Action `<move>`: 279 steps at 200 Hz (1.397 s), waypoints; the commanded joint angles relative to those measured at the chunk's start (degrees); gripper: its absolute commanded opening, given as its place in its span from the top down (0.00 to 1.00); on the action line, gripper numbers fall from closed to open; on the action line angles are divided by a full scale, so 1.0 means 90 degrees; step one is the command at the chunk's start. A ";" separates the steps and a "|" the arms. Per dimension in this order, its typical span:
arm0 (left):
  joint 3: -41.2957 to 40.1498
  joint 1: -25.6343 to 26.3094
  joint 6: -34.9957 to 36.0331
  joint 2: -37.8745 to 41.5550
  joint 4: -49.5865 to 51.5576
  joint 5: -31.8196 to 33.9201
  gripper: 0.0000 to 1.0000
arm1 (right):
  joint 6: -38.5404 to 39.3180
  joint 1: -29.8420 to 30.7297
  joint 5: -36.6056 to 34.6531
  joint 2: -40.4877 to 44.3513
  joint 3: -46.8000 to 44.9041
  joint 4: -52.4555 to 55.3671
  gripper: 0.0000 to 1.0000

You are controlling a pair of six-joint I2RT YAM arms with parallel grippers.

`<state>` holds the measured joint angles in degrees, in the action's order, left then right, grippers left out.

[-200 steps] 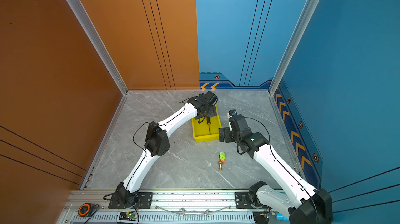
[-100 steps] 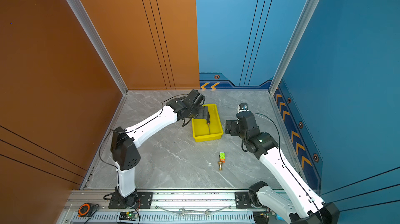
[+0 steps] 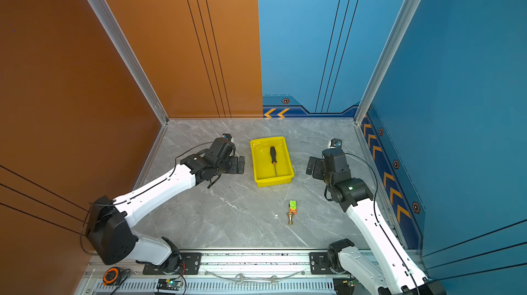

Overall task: Put the screwdriver in the bin
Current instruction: Reset both arms

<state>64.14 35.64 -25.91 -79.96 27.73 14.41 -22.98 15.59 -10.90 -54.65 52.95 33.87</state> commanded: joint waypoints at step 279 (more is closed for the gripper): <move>-0.5356 -0.2519 0.2503 0.3028 -0.5108 0.1532 0.02 | 0.2183 -0.1565 0.0872 -0.0673 -0.4134 -0.7092 0.00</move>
<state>17.76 14.13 -5.39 -50.00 -8.16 29.71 -4.23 2.33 -3.14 -57.21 16.91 -20.58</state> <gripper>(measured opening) 0.980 0.999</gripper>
